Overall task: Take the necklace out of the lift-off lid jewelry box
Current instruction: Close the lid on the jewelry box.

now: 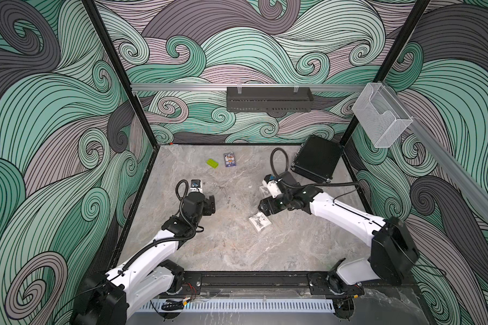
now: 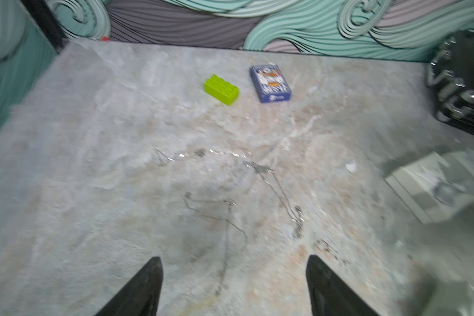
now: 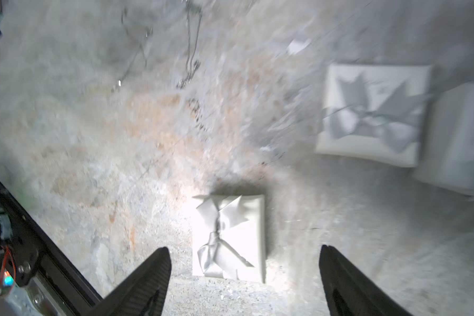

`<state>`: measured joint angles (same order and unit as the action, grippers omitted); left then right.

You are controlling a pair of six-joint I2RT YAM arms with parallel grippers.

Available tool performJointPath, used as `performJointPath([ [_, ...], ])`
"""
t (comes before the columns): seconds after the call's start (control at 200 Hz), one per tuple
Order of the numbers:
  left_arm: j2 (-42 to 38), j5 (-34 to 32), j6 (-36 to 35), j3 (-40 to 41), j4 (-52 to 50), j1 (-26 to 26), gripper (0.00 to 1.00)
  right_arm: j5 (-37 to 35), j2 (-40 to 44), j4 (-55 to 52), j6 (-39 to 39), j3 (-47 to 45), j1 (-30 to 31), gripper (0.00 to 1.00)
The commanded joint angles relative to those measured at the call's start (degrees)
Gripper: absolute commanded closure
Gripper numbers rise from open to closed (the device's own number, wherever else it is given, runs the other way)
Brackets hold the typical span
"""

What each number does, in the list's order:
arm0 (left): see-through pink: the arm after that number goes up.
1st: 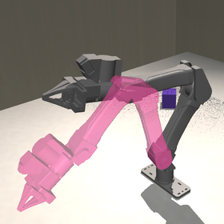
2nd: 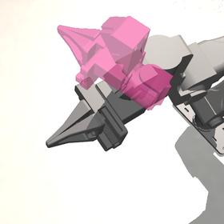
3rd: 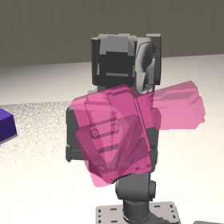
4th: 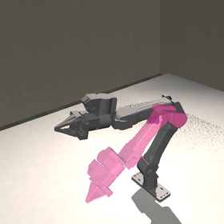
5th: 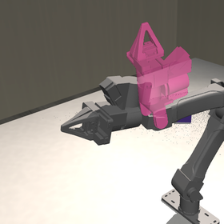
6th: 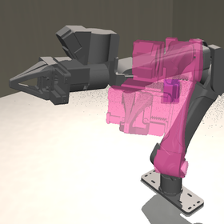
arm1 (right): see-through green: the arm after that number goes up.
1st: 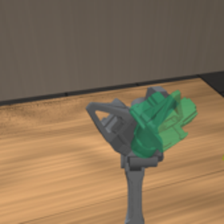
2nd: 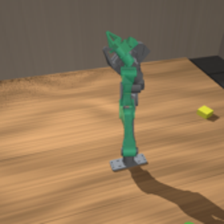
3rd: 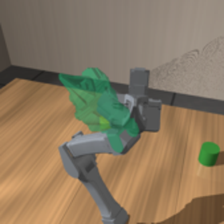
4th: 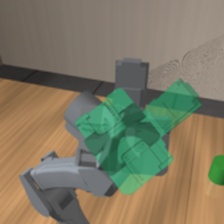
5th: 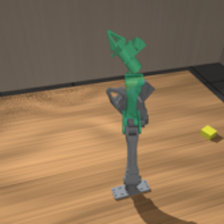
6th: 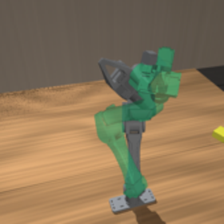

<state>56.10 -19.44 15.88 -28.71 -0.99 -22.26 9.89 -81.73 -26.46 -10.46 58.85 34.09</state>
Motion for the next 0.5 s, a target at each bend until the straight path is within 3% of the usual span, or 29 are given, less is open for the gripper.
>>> performJointPath([
  [0.0, 3.2, -1.0, -5.1, -3.5, 3.7, 7.3, 0.14, -1.8, 5.3, 4.0, 2.9, -2.0, -6.3, 0.05],
  [0.19, 11.5, 3.7, -3.9, -5.1, 7.4, 18.1, 0.12, -12.5, 12.1, 17.6, 3.7, -12.3, -16.5, 0.01],
  [0.35, 16.2, 3.8, -7.9, -3.6, 16.8, 20.1, 0.11, -20.7, 12.7, 32.1, 2.8, -22.0, -23.8, 0.01],
  [0.495, 22.1, 4.5, -9.6, -1.7, 24.3, 21.9, 0.1, -20.4, 8.9, 40.9, 2.6, -25.2, -29.0, 0.01],
])
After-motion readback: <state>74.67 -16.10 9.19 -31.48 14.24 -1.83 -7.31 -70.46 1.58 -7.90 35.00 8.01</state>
